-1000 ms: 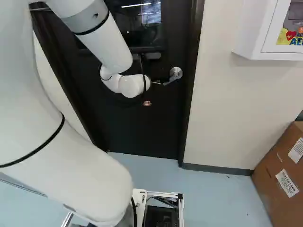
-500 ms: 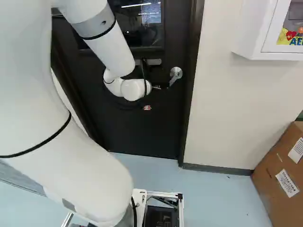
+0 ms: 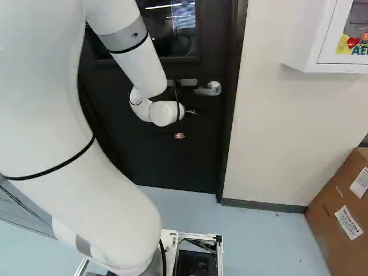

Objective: Open the door and move inside

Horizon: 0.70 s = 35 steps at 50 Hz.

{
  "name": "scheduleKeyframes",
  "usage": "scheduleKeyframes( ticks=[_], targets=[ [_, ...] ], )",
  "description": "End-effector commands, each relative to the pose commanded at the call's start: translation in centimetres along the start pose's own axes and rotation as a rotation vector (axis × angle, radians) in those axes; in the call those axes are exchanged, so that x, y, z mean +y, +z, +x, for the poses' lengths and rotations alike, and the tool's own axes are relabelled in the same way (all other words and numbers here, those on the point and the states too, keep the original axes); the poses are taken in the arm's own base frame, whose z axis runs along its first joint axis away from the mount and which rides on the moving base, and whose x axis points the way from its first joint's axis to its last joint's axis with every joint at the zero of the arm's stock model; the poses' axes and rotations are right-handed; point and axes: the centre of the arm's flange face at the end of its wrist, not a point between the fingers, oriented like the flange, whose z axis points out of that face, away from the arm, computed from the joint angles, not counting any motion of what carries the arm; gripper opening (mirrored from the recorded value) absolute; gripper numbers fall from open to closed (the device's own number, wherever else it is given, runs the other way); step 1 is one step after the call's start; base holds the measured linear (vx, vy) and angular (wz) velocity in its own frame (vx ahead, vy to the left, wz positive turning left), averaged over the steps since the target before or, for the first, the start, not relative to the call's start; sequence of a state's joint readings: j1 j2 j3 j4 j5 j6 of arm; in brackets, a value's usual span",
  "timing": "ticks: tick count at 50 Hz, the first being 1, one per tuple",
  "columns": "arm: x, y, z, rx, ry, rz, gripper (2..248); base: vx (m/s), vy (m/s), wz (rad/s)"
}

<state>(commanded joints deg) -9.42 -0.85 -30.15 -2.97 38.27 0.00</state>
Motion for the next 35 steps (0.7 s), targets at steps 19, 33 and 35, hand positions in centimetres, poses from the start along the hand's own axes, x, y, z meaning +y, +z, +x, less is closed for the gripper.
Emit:
scheduleKeyframes(
  ticks=[19,33,35],
  targets=[
    [-0.01,0.39,-0.61,-0.017,0.001,0.001,247,0.000,0.000,0.000],
    [0.68,0.51,-0.58,-0.017,0.008,-0.015,247,0.000,0.000,0.000],
    [0.93,0.56,-0.57,-0.017,0.014,-0.023,247,0.000,0.000,0.000]
  ],
)
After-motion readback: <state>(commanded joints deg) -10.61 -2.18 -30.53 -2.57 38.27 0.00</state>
